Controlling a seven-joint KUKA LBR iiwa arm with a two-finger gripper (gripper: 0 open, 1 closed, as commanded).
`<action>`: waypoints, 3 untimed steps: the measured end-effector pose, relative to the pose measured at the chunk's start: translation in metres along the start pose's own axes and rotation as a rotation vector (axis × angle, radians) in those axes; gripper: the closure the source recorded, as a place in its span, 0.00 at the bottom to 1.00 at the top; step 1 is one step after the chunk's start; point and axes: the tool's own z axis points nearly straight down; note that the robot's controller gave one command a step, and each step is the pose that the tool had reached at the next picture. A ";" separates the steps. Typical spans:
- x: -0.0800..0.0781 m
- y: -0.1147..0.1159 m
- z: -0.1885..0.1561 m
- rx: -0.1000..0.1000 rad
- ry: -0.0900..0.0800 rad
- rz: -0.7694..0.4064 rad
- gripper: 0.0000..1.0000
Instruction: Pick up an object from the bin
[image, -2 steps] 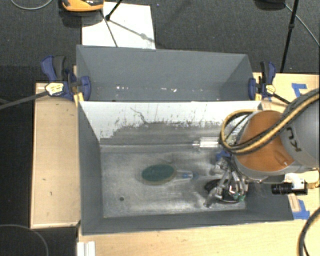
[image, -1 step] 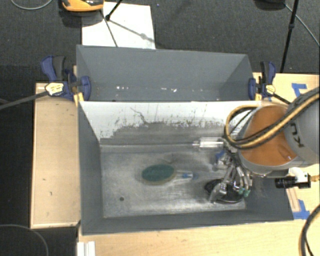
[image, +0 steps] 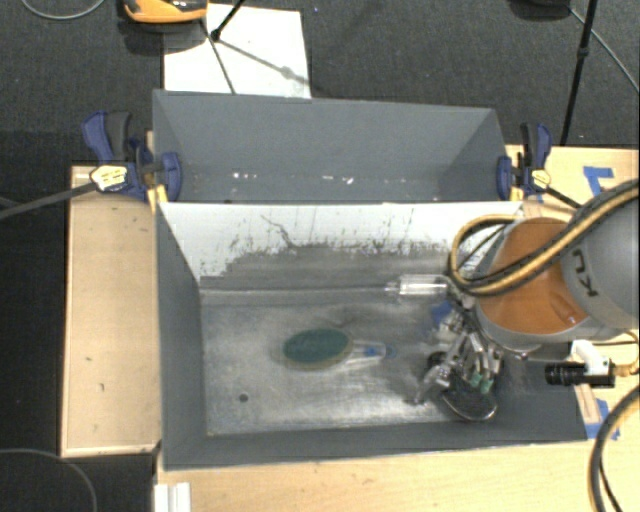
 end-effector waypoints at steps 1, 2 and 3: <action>-0.006 -0.039 -0.001 -0.005 -0.001 0.077 0.00; -0.007 -0.040 -0.002 -0.007 -0.001 0.080 1.00; -0.009 -0.039 -0.068 0.000 -0.004 0.075 1.00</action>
Offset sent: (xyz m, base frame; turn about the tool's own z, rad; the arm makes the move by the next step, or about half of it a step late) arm -0.0258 -0.0770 -0.0015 0.1257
